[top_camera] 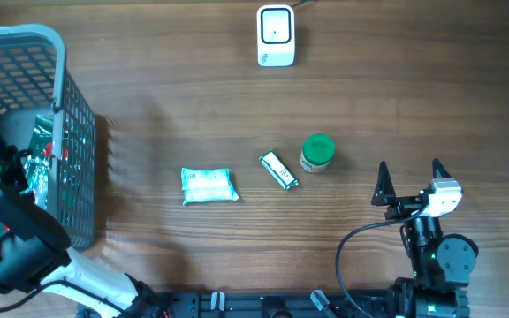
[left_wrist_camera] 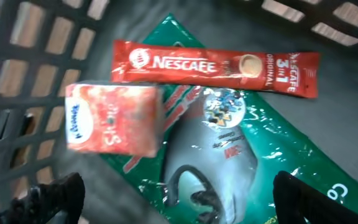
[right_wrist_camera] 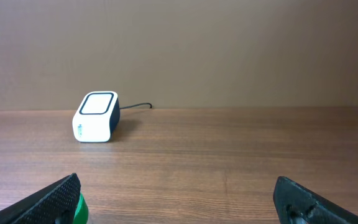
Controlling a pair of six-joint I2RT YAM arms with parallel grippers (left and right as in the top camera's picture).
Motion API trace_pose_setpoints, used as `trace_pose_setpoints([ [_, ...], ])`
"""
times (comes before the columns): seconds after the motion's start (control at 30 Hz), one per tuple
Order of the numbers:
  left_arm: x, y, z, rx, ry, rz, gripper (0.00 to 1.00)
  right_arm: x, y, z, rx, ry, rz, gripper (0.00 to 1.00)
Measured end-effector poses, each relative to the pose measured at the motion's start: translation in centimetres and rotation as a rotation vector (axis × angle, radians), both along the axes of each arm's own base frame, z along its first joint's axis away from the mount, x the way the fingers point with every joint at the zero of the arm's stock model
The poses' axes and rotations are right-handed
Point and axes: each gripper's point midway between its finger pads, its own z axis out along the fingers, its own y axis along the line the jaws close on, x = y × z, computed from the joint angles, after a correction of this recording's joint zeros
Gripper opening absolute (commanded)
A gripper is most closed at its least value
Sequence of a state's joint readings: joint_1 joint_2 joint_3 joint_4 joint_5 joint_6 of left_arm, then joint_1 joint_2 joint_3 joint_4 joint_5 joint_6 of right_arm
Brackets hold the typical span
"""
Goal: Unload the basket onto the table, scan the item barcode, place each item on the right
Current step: 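Reach into the basket and grasp the red-white tissue pack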
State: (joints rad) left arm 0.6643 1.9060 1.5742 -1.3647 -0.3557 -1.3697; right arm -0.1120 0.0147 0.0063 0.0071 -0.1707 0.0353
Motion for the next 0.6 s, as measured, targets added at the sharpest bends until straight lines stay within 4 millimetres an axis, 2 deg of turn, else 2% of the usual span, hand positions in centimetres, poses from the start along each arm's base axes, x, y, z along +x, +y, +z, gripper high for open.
trace_pose_setpoints([
  [0.1,0.3,0.6,-0.9,0.01,-0.006,-0.048,0.92,0.0,0.0,0.0,0.0,0.0,0.0,1.0],
  [0.17,-0.2,0.8,-1.3,0.003,0.005,-0.054,0.87,0.0,0.0,0.0,0.0,0.0,0.0,1.0],
  [0.37,-2.8,1.3,-2.8,-0.031,0.043,-0.016,0.81,0.0,0.0,0.0,0.0,0.0,0.0,1.0],
  [0.6,-5.0,0.1,-6.2,-0.066,0.085,-0.002,0.78,0.0,0.0,0.0,0.0,0.0,0.0,1.0],
])
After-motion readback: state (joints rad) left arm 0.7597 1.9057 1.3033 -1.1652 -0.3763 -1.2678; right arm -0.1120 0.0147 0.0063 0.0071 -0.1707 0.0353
